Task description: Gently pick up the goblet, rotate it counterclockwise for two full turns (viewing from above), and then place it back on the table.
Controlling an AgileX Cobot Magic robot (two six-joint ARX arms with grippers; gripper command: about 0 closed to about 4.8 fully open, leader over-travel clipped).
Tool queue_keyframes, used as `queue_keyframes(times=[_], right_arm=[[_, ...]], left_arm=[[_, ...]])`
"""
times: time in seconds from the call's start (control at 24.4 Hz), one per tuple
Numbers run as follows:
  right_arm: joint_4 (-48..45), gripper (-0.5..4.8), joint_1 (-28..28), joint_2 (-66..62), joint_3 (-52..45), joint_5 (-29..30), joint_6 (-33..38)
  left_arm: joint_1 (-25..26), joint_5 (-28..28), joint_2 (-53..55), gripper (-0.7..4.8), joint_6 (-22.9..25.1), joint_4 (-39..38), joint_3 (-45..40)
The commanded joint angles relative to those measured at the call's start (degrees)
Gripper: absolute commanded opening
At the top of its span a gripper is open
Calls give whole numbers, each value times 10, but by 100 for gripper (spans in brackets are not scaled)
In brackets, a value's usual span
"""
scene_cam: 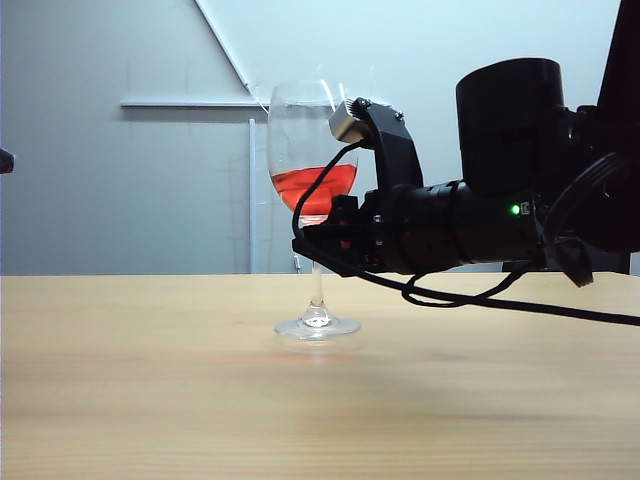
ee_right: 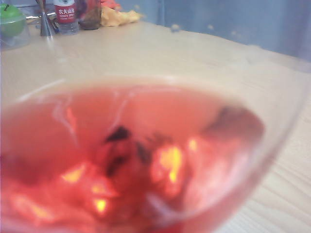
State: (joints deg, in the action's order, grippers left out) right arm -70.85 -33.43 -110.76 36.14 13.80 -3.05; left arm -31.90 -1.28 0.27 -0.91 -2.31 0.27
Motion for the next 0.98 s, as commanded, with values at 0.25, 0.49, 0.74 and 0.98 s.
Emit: queue_keyframes(times=[0.25,0.49,0.74,0.98], right_arm=[[-36,-5,-1,-1,5,-3,-1],[-50,-5,-1,-12,5,-3,0],[-62,-4,-1,-16,5,-4,5],[-54,6,-1,-16,5,-12,5]], left_arm=[[0,0,1,-5,0,7,2],[0,0,1,-5,1,7,2],[0,0,1,-5,0,7,2],[0,0,1,-5,0,7,2]])
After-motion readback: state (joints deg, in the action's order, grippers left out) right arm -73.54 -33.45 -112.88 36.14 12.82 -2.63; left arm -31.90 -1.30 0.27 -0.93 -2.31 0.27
